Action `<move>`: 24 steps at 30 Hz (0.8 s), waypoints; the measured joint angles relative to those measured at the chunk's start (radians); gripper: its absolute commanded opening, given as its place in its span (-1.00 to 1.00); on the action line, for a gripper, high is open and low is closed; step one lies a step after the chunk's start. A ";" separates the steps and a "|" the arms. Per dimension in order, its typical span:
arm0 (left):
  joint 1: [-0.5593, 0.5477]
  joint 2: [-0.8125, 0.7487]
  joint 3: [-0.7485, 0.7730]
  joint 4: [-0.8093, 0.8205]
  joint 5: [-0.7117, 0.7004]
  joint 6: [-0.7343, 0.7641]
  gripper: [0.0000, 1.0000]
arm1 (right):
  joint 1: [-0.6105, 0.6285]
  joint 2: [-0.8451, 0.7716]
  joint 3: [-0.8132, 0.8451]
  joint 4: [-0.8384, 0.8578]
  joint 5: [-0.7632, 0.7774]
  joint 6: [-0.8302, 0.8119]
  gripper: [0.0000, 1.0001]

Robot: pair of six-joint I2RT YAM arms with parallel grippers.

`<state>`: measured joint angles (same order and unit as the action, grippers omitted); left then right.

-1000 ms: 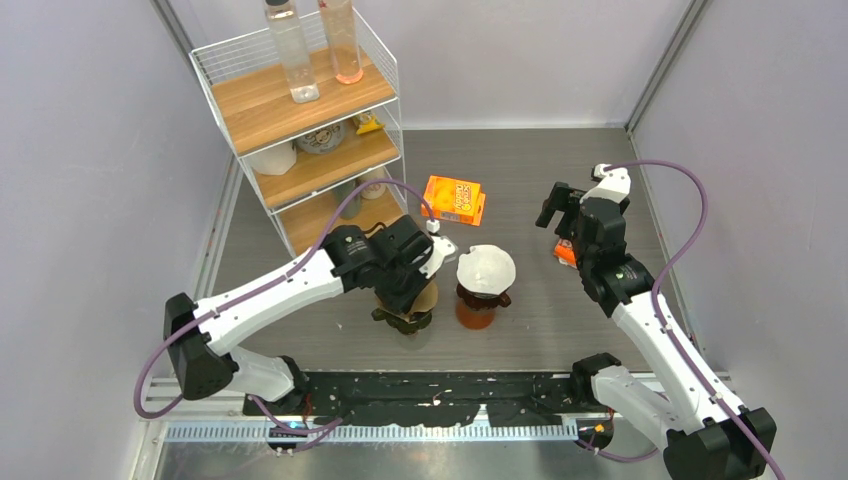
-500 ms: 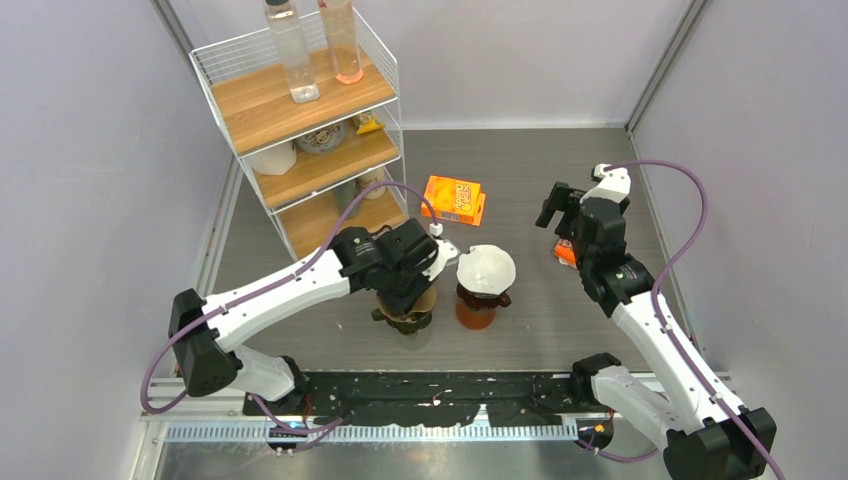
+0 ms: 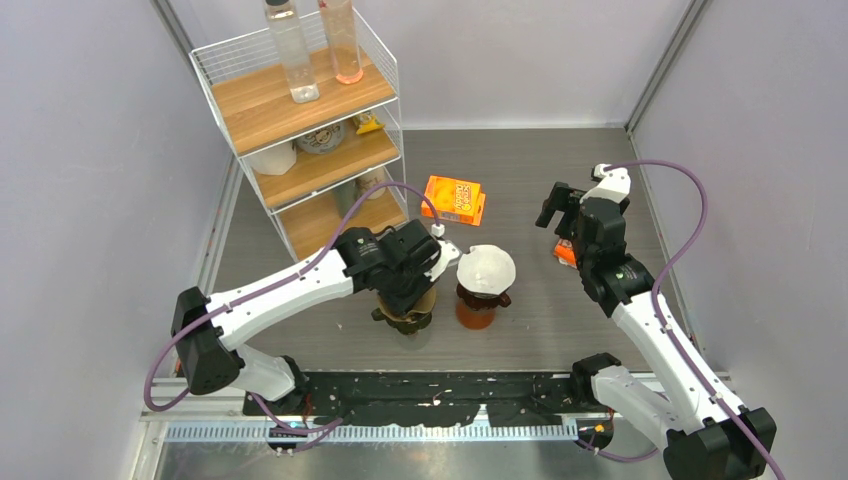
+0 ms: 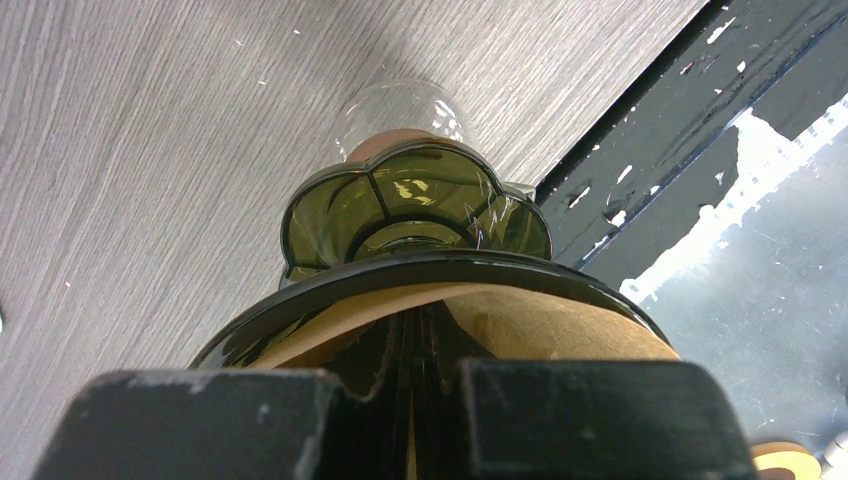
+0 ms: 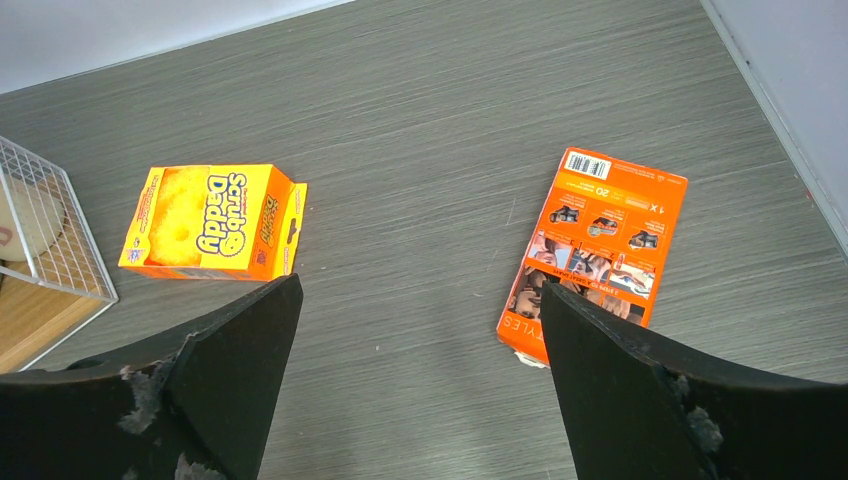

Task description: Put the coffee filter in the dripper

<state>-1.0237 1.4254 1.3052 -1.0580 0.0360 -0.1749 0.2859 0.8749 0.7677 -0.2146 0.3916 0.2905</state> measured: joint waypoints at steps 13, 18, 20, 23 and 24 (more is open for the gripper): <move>-0.004 0.002 0.000 -0.001 -0.003 0.000 -0.63 | 0.000 0.000 0.000 0.000 0.011 0.000 0.91; -0.004 0.002 0.000 0.000 -0.002 -0.001 -0.53 | 0.000 0.000 -0.005 -0.001 0.012 0.000 0.91; -0.004 0.002 0.000 0.000 -0.002 -0.001 -0.52 | 0.000 0.000 -0.005 -0.001 0.013 0.000 0.91; -0.004 0.001 0.000 0.000 -0.001 -0.001 -0.51 | 0.000 0.000 -0.005 -0.001 0.014 0.000 0.91; -0.004 0.001 0.000 0.000 -0.001 -0.001 -0.51 | 0.000 0.000 -0.005 -0.001 0.014 0.000 0.91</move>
<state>-1.0275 1.4265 1.3048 -1.0580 0.0349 -0.1757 0.2859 0.8745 0.7624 -0.2157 0.4061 0.2905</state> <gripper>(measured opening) 0.236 0.955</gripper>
